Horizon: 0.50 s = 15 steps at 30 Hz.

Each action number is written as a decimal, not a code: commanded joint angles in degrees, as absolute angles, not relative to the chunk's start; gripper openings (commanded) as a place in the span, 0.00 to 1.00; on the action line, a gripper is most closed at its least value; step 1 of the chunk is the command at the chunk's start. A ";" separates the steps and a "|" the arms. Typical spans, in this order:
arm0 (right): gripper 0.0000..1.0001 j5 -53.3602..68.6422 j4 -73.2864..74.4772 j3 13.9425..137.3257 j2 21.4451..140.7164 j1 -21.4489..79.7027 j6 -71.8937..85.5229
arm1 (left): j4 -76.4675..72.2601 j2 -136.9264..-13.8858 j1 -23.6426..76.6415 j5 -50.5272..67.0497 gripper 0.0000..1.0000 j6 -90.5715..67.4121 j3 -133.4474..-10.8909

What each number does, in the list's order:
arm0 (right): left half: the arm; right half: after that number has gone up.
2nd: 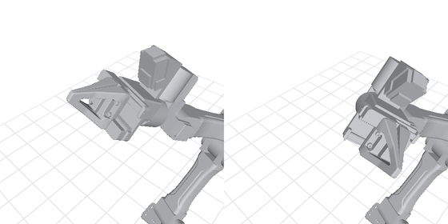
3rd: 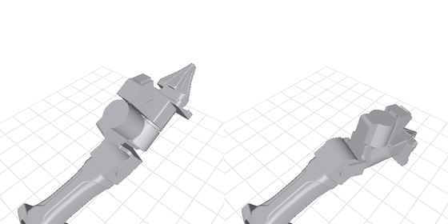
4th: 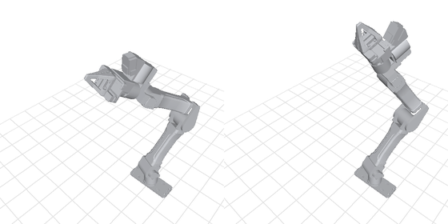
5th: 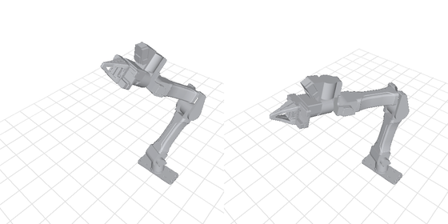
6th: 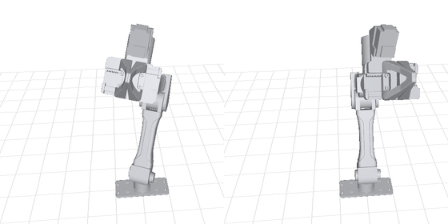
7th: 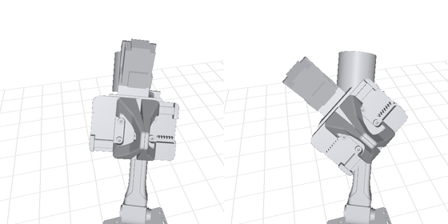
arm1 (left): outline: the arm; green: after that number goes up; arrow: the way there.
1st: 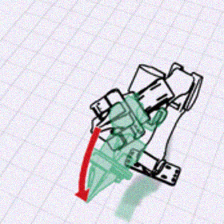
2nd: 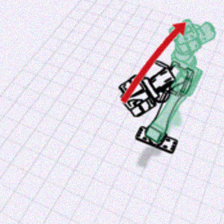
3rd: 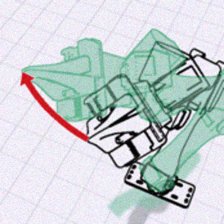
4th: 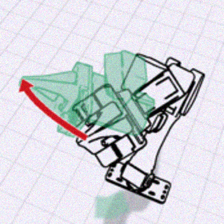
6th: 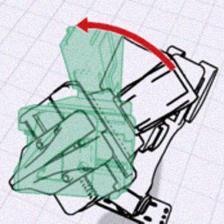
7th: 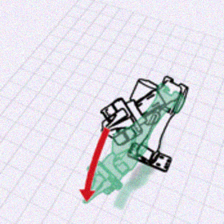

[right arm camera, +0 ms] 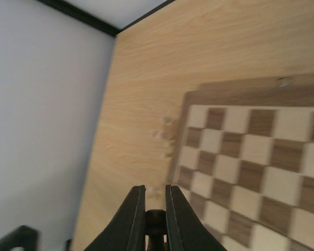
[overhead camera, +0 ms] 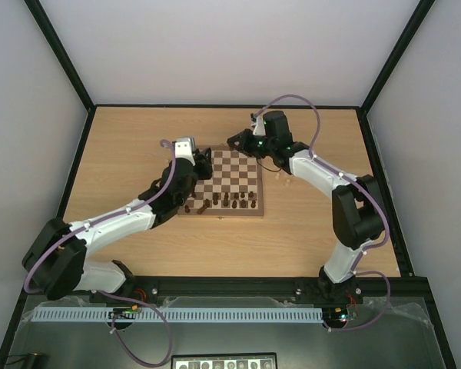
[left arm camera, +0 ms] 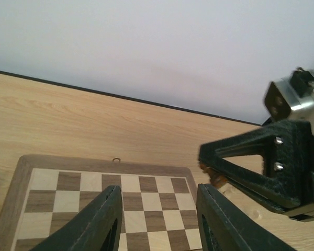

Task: Set up the chess pieces on the board
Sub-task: Place the chess piece on the chessboard.

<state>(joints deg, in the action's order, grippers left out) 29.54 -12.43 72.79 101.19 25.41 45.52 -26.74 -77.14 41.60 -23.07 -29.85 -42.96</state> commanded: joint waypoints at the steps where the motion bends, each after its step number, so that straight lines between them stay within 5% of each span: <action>1: 0.01 11.16 -6.81 69.02 95.45 25.68 32.64 | -19.89 -73.27 40.70 -22.32 0.41 -32.67 -44.03; 15: 0.01 -7.49 -32.37 51.77 95.27 31.04 19.23 | -11.20 -70.20 33.00 -7.43 0.44 -38.17 -45.94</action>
